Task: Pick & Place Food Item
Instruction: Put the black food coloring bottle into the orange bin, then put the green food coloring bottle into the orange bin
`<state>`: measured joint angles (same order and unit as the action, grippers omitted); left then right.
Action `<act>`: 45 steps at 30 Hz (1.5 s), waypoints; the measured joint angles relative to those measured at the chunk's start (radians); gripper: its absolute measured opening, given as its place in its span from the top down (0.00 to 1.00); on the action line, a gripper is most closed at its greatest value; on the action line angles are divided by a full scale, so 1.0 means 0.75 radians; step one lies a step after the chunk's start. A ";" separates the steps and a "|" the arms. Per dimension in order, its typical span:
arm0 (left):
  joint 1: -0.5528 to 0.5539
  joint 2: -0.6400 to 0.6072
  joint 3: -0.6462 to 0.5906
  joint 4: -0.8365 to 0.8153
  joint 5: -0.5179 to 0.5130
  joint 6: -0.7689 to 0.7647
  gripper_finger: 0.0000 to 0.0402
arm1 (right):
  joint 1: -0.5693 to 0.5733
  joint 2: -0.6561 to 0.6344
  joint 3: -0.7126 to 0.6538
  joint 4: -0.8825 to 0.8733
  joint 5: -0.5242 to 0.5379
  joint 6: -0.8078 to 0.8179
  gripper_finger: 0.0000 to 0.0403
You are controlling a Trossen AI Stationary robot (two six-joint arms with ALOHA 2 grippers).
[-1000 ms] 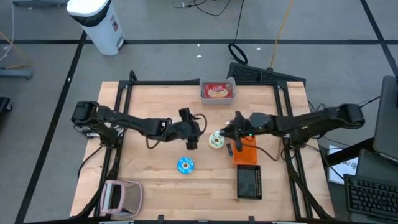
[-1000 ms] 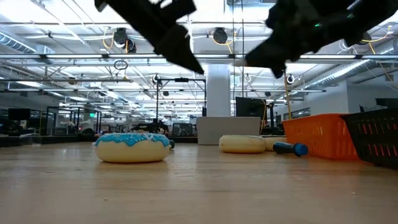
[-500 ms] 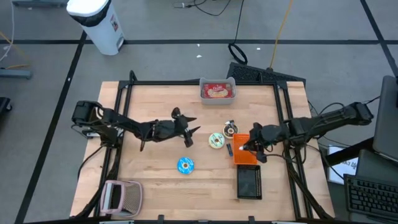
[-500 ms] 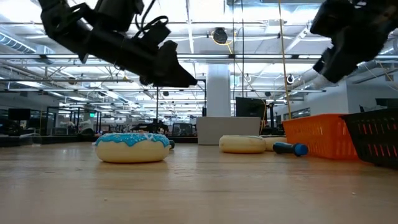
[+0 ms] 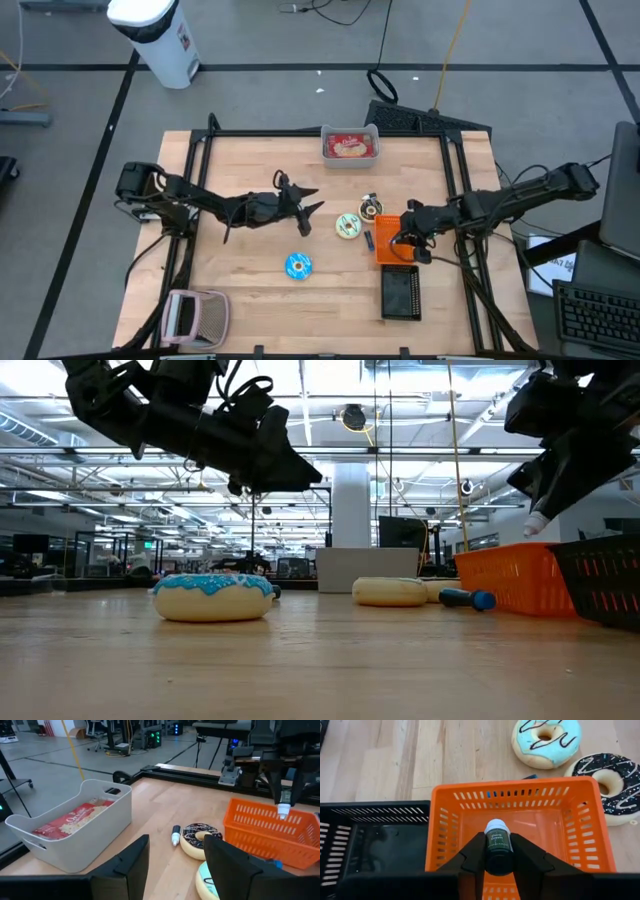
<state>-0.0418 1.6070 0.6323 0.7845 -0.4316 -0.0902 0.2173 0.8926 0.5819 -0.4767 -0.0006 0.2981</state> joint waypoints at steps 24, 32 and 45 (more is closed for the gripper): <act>-0.036 -0.406 0.002 -0.539 0.019 0.015 0.54 | -0.002 0.011 -0.001 0.187 0.110 -0.051 0.54; -0.095 -0.678 -0.092 -0.749 0.082 0.091 0.54 | -0.031 -0.019 -0.001 0.571 0.149 -0.081 0.54; -0.078 -0.705 -0.578 -0.395 0.088 -0.140 0.54 | -0.103 0.027 -0.001 1.081 0.147 -0.101 0.54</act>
<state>-0.1005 1.0779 0.1985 0.4881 -0.3653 -0.1954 0.1402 0.9130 0.5816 0.3340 0.1099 0.2226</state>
